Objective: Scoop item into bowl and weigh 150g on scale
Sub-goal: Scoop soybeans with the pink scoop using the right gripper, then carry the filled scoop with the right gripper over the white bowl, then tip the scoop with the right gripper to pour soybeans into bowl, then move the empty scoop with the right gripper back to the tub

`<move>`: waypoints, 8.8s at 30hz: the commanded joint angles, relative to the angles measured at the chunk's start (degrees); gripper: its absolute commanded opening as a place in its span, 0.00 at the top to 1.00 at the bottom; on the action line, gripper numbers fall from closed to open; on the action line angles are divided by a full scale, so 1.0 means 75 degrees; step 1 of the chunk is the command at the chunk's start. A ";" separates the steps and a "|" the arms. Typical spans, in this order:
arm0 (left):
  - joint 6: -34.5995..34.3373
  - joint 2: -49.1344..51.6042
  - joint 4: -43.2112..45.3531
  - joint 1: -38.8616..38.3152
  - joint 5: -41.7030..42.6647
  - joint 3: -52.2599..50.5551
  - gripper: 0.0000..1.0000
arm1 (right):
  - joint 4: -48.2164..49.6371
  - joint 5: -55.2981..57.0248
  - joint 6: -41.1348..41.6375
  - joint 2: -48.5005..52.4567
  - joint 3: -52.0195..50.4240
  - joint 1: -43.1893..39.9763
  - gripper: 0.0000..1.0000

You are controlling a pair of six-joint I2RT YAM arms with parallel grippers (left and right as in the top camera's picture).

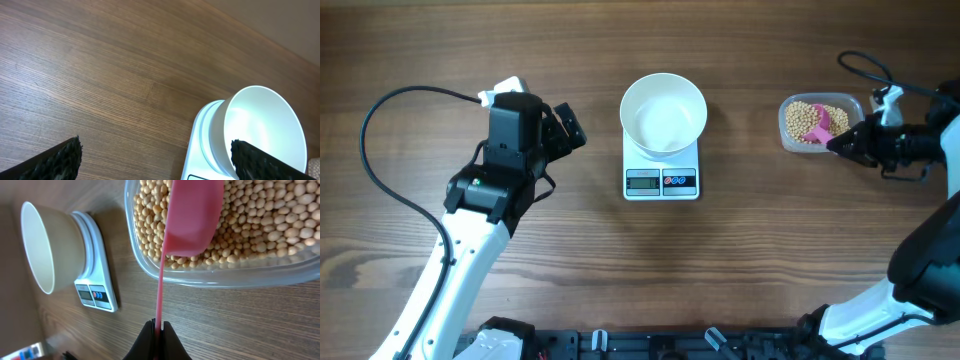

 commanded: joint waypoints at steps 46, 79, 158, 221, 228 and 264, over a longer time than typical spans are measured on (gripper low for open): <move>0.0003 0.0015 -0.0082 0.0061 0.0067 0.0009 0.00 | -0.0810 -0.2911 -0.1381 0.0522 -0.0472 -0.1792 0.96; 0.0006 0.0015 -0.0082 0.0061 0.0064 0.0009 0.00 | -0.2903 -0.3809 -0.3963 0.0522 -0.0472 -0.2582 0.96; 0.0006 0.0017 -0.0082 0.0064 0.0058 0.0009 0.00 | 0.0571 0.1413 0.0968 -0.0676 0.2264 0.5368 0.95; 0.0006 0.0017 -0.0085 0.0061 0.0009 0.0009 0.00 | 0.1000 0.6009 0.0799 -0.1014 0.2261 0.7845 0.96; 0.0006 0.0017 -0.0085 0.0061 0.0009 0.0009 0.00 | 0.1055 0.4051 0.1049 -0.1338 0.2261 0.7047 0.96; 0.0006 0.0029 -0.0085 0.0061 0.0009 0.0009 0.00 | -0.0781 0.2792 0.0956 -0.1565 0.2261 0.1306 0.96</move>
